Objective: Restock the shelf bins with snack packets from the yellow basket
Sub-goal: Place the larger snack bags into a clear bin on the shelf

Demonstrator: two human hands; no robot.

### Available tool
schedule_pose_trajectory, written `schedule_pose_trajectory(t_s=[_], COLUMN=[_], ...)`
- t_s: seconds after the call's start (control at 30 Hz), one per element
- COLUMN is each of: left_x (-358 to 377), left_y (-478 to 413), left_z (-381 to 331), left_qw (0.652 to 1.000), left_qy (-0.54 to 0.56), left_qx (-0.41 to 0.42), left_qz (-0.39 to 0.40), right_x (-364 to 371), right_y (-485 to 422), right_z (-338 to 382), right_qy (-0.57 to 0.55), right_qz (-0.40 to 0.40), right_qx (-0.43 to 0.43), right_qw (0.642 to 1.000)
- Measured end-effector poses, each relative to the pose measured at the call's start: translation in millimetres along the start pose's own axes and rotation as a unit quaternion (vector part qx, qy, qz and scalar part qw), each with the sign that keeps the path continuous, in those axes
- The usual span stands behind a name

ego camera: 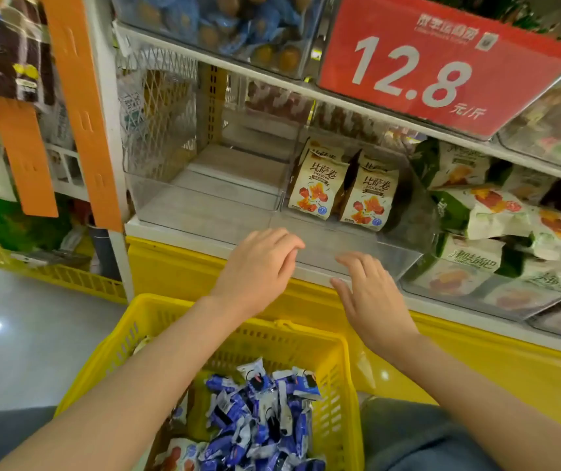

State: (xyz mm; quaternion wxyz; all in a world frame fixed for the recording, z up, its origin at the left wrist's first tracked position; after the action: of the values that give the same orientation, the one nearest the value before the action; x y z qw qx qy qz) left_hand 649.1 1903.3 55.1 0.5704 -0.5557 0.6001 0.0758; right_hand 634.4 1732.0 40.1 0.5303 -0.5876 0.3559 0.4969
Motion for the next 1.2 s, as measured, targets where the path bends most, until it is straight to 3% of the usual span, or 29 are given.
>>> schedule_pose_trajectory(t_s=[0.1, 0.23, 0.37, 0.47, 0.53, 0.63, 0.73, 0.8, 0.87, 1.0, 1.2], left_x=[-23.4, -36.6, -39.4, -27.8, -12.8, 8.9, 18.6, 20.1, 21.0, 22.5, 15.7], left_y=[60.2, 146.9, 226.4, 268.8, 293.4, 319.7, 329.0, 330.7, 331.8, 329.1, 322.6], left_z=[18.2, 81.0, 146.4, 171.9, 177.1, 172.4, 170.2, 171.7, 172.3, 172.3, 167.2], left_qw=[0.998, 0.983, 0.920, 0.874, 0.863, 0.853, 0.850, 0.852, 0.854, 0.857, 0.850], left_qy=[-0.028, -0.064, -0.086, -0.050, -0.007, 0.095, 0.152, 0.154, 0.146, 0.125, 0.076], left_qx=[-0.008, -0.171, -0.381, -0.473, -0.488, -0.489, -0.490, -0.489, -0.490, -0.492, -0.507], left_qz=[-0.050, -0.034, 0.038, 0.098, 0.132, 0.153, 0.123, 0.102, 0.095, 0.086, 0.121], right_x=[11.8, 64.0, 134.0, 185.8, 214.9, 245.0, 254.3, 256.4, 258.5, 258.0, 239.3], right_y=[20.1, 33.9, 48.6, 62.4, 74.5, 97.3, 113.5, 117.4, 119.2, 123.4, 121.5], right_z=[39.8, 95.8, 150.5, 180.0, 192.7, 208.2, 224.1, 227.6, 227.4, 235.0, 236.4], right_qy=[-0.054, -0.081, -0.132, -0.181, -0.244, -0.340, -0.440, -0.468, -0.450, -0.374, -0.410], right_qz=[-0.018, 0.073, 0.166, 0.250, 0.326, 0.418, 0.430, 0.419, 0.425, 0.439, 0.366], right_qx=[-0.059, -0.106, -0.106, -0.040, 0.056, 0.184, 0.260, 0.313, 0.321, 0.232, 0.218], right_qw=[0.997, 0.988, 0.971, 0.950, 0.912, 0.822, 0.744, 0.713, 0.716, 0.783, 0.807])
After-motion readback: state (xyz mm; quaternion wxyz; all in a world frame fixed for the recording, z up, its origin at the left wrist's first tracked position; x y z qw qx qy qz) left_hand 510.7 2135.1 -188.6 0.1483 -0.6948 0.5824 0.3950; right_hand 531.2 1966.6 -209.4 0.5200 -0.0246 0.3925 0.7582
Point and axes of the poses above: each hand's wrist, its own y-axis away from the middle knuckle, its own x-axis out of the palm, z = x × y, the point moved 4 cm from there along -y, towards the middle knuckle, and after that the axes turned 3 degrees about x, right-handed, at the moved point
